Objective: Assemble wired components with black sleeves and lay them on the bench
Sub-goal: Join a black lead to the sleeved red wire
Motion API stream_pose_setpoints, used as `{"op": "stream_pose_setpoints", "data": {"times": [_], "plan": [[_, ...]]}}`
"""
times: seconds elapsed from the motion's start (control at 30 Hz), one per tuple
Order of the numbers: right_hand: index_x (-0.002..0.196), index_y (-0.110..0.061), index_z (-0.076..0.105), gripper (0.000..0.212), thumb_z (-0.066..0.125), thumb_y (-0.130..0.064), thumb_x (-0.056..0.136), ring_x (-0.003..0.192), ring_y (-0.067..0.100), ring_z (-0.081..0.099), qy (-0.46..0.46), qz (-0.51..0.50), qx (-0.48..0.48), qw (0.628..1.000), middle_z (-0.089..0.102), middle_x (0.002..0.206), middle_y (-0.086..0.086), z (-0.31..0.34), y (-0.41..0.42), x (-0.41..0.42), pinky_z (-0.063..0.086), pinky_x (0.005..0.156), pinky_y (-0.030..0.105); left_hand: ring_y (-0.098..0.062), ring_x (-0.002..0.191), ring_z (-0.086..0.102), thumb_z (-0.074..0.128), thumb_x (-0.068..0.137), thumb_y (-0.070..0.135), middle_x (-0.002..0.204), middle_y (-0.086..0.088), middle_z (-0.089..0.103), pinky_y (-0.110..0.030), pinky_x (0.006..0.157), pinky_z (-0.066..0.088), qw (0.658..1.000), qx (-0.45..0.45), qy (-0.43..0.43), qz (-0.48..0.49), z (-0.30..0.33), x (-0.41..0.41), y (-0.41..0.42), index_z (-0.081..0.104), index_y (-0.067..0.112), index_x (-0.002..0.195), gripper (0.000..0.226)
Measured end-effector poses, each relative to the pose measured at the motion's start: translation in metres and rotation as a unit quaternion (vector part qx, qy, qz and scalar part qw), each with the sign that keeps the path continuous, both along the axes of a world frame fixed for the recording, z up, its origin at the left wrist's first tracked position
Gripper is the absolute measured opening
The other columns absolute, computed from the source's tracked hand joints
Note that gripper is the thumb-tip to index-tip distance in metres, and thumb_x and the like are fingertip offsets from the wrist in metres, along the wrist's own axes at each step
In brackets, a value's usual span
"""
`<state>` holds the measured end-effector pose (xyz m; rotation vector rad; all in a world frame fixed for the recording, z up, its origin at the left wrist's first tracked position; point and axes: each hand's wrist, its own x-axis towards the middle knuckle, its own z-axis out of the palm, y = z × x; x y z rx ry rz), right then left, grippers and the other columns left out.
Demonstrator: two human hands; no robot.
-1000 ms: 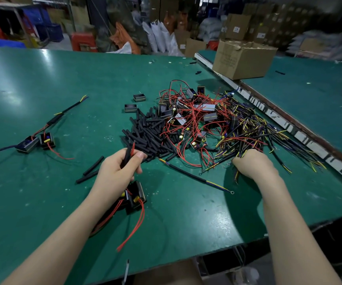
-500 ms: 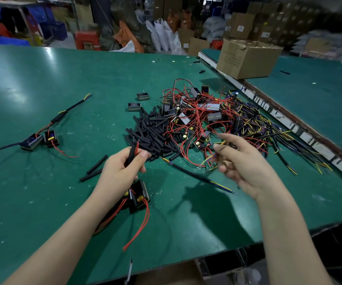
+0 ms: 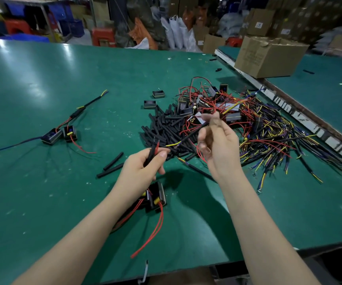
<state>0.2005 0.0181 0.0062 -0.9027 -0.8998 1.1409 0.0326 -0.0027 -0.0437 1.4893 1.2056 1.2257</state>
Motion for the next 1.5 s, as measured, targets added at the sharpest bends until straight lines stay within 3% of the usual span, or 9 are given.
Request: {"op": "stream_pose_setpoints", "data": {"times": [0.13,0.33,0.57,0.83,1.03,1.13,1.23,1.33,1.5], "plan": [[0.086,-0.015,0.063,0.029,0.043,-0.031,0.101,0.04,0.006,0.038,0.04,0.0,-0.02,0.999,0.05,0.048,-0.004,-0.009,0.002,-0.001,0.025,0.039,0.016,-0.003,0.047,0.044,0.055,0.094,0.027,0.056,0.01,0.058,-0.014,0.048,0.037,1.0,0.0,-0.011,-0.022,0.0,0.002,0.0,0.07,0.03,0.092,0.015],[0.089,-0.016,0.061,0.027,0.04,-0.026,0.102,0.044,0.006,0.039,0.044,0.03,-0.015,0.998,0.05,0.049,-0.004,-0.009,-0.003,-0.005,0.027,0.042,0.017,-0.005,0.045,0.043,0.058,0.089,0.033,0.057,0.008,0.06,-0.014,0.046,0.035,0.999,0.017,-0.017,-0.027,0.0,0.001,-0.002,0.067,0.021,0.083,0.016],[0.099,-0.018,0.058,0.025,0.036,-0.031,0.102,0.048,0.005,0.04,0.026,0.044,0.014,0.999,0.05,0.053,-0.007,-0.015,-0.008,-0.007,0.03,0.044,0.015,-0.004,0.046,0.042,0.061,0.091,0.02,0.055,0.008,0.058,-0.014,0.046,0.035,0.999,0.018,-0.039,-0.013,0.005,-0.001,-0.002,0.067,0.031,0.078,0.018],[0.093,-0.021,0.057,0.003,0.055,-0.02,0.095,0.056,0.006,0.058,-0.141,0.083,0.012,0.987,0.062,0.073,-0.008,-0.025,-0.014,-0.02,0.038,0.044,0.017,-0.004,0.046,0.041,0.06,0.09,0.011,0.055,0.008,0.057,-0.015,0.046,0.034,0.999,0.028,-0.019,-0.008,0.005,-0.002,-0.003,0.065,0.022,0.079,0.016],[0.099,-0.017,0.055,0.011,0.051,-0.026,0.095,0.048,0.005,0.046,-0.182,0.152,-0.008,0.971,0.054,0.08,0.004,-0.027,-0.01,-0.007,0.038,0.047,0.016,0.001,0.046,0.042,0.063,0.089,0.012,0.056,0.009,0.059,-0.012,0.048,0.033,0.999,0.038,0.01,-0.015,0.008,-0.004,-0.004,0.067,0.023,0.077,0.017],[0.103,-0.016,0.054,0.022,0.054,-0.031,0.086,0.048,0.006,0.045,-0.169,0.195,-0.003,0.966,0.063,0.084,0.004,-0.024,-0.01,-0.001,0.038,0.052,0.019,0.001,0.045,0.041,0.063,0.085,0.02,0.056,0.007,0.059,-0.01,0.046,0.032,0.998,0.033,-0.013,-0.043,0.013,-0.005,-0.006,0.066,0.022,0.077,0.009],[0.104,-0.013,0.051,0.013,0.051,-0.017,0.092,0.046,0.007,0.043,-0.182,0.217,0.037,0.958,0.07,0.08,-0.004,-0.021,-0.012,0.003,0.039,0.052,0.017,0.0,0.045,0.038,0.06,0.081,0.025,0.055,0.008,0.058,-0.012,0.045,0.03,0.998,0.038,-0.023,-0.037,0.016,-0.006,-0.007,0.066,0.021,0.078,0.008],[0.099,-0.011,0.047,0.013,0.04,0.0,0.099,0.043,0.008,0.041,-0.25,0.211,0.053,0.944,0.068,0.081,-0.004,-0.02,-0.015,0.0,0.039,0.05,0.017,0.001,0.045,0.039,0.062,0.087,0.013,0.053,0.011,0.057,-0.011,0.047,0.031,0.999,0.047,0.005,-0.019,0.015,-0.006,-0.008,0.065,0.014,0.078,0.01],[0.094,-0.014,0.039,0.014,0.035,-0.004,0.102,0.039,0.012,0.036,-0.275,0.204,0.011,0.939,0.061,0.086,-0.002,-0.019,-0.019,-0.008,0.034,0.044,0.018,0.002,0.045,0.042,0.059,0.089,0.006,0.051,0.013,0.056,-0.009,0.048,0.032,0.999,0.039,0.023,0.004,0.014,-0.003,-0.007,0.063,0.015,0.077,0.015]]}}
